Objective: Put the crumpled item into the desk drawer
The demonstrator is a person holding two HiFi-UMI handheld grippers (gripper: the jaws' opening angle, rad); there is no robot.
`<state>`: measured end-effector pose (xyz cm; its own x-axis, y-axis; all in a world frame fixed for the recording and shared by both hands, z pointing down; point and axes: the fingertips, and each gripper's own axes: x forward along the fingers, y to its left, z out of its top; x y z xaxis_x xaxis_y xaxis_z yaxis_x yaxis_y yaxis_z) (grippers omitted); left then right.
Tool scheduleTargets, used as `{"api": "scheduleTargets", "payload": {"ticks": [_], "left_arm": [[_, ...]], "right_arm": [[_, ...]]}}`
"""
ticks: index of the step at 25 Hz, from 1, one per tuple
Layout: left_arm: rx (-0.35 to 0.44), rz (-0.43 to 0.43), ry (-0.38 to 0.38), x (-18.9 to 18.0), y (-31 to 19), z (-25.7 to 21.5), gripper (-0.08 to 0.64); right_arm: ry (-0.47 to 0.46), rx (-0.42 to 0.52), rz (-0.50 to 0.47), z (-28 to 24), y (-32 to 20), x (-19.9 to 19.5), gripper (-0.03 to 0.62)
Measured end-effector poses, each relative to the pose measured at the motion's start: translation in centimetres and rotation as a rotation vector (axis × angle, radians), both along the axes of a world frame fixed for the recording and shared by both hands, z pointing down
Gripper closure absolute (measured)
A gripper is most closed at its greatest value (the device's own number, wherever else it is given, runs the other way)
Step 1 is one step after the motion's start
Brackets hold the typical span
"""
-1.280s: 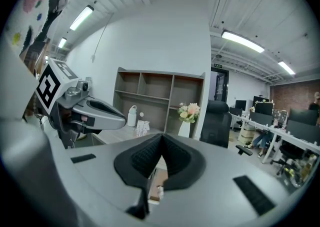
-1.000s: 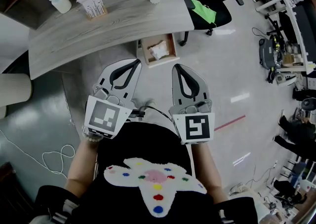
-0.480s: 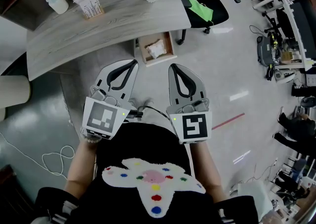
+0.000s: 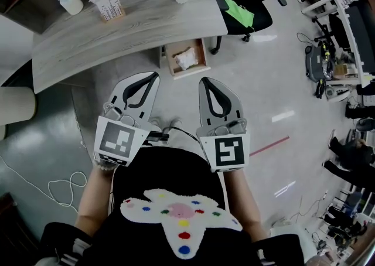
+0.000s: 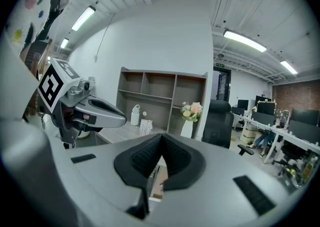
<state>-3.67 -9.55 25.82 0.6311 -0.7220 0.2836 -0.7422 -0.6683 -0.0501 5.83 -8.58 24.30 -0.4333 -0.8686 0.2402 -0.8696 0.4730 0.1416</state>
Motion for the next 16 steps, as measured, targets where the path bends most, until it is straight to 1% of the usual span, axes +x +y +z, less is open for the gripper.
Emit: {"api": "scheduleTargets", "payload": {"ticks": [7, 16], "left_arm": [[-0.004, -0.025, 0.001, -0.64, 0.09, 0.11, 0.548], [0.007, -0.017, -0.001, -0.28, -0.02, -0.20, 0.549]], "right_arm": [[0.004, -0.011, -0.012, 0.19, 0.15, -0.19, 0.589], [0.013, -0.025, -0.029, 0.49, 0.23, -0.43, 0.588]]}}
